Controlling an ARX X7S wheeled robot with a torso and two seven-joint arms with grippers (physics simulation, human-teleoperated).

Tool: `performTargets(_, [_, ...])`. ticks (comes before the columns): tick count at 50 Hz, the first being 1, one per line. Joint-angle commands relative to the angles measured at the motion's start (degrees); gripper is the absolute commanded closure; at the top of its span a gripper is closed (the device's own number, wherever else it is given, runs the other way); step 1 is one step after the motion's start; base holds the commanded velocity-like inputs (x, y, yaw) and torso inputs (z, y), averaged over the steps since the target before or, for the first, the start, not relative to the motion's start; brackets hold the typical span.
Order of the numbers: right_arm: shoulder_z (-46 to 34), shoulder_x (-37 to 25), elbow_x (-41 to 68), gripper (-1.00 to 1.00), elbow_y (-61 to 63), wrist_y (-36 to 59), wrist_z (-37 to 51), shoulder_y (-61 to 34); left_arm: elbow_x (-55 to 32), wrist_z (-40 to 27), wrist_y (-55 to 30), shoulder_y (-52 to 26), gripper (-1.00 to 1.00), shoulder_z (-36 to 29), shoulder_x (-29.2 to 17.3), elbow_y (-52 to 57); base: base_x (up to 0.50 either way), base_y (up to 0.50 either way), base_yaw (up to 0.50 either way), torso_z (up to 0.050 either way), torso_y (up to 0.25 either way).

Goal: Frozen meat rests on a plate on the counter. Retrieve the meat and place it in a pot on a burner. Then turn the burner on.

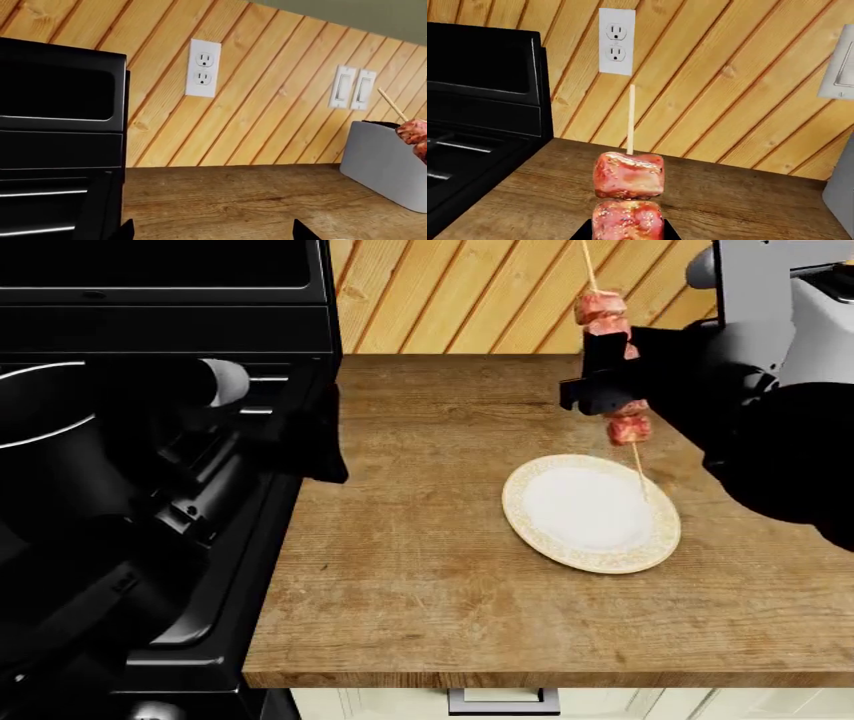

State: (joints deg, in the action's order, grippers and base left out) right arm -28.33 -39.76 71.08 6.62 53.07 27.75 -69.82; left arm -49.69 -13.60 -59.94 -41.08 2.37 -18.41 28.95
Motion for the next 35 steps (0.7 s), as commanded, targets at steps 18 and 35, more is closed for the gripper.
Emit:
performTargets(18, [-1.43,-0.58,-4.31,1.00,4.66,-1.70,-2.61,-2.26,-0.58,-0.37,0.72,-1.25,-1.00,-0.66,-1.12,1.96,0.00,0.39,0.00,0.000,0.000])
performTargets(35, [-1.12,-1.10,-2.90,1.00,6.45,-0.29,-1.31,-3.39,-2.22,-1.64,0.17,-3.19,-1.00,0.60,-2.00,3.85,0.00,0.50,0.00,0.000,0.000])
